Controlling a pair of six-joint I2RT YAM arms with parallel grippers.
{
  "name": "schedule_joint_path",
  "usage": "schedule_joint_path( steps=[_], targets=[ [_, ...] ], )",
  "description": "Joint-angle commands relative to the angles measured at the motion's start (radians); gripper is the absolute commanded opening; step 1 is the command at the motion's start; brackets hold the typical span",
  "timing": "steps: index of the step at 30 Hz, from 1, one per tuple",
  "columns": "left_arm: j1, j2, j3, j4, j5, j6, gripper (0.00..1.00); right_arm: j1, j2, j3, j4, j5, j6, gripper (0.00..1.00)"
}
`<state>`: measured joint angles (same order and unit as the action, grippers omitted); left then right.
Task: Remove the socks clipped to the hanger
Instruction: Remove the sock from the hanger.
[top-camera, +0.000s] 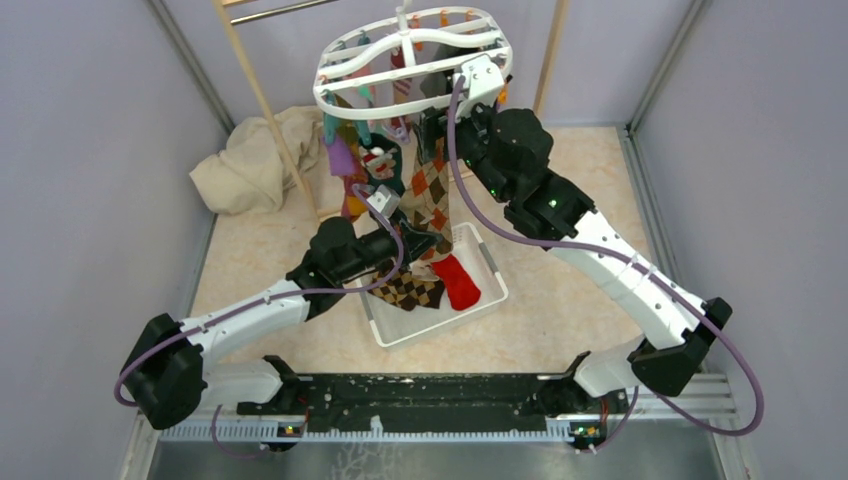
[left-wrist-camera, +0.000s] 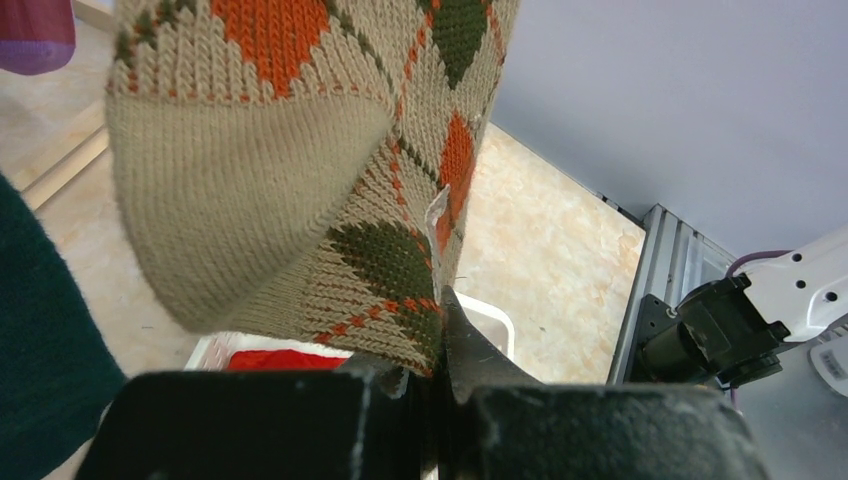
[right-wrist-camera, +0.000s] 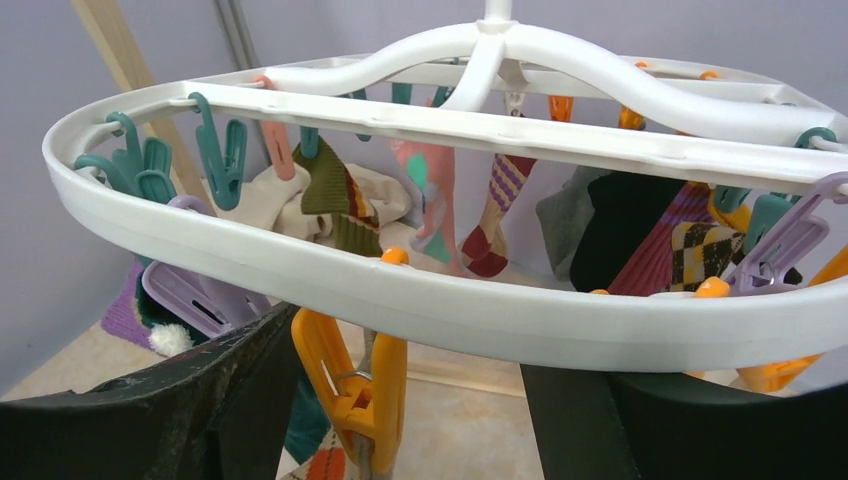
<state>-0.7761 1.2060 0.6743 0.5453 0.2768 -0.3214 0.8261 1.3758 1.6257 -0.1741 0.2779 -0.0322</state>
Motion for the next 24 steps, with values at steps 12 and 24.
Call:
schedule_joint_path(
  steps=[12, 24],
  targets=[
    [0.003, -0.003, -0.018, 0.03, -0.003, -0.005, 0.01, 0.016, -0.001, 0.113, 0.066, 0.061, -0.043, 0.71],
    [0.003, -0.008, -0.028, 0.031, -0.005, -0.003, 0.01, 0.019, 0.018, 0.122, 0.061, 0.053, -0.05, 0.42]
  ],
)
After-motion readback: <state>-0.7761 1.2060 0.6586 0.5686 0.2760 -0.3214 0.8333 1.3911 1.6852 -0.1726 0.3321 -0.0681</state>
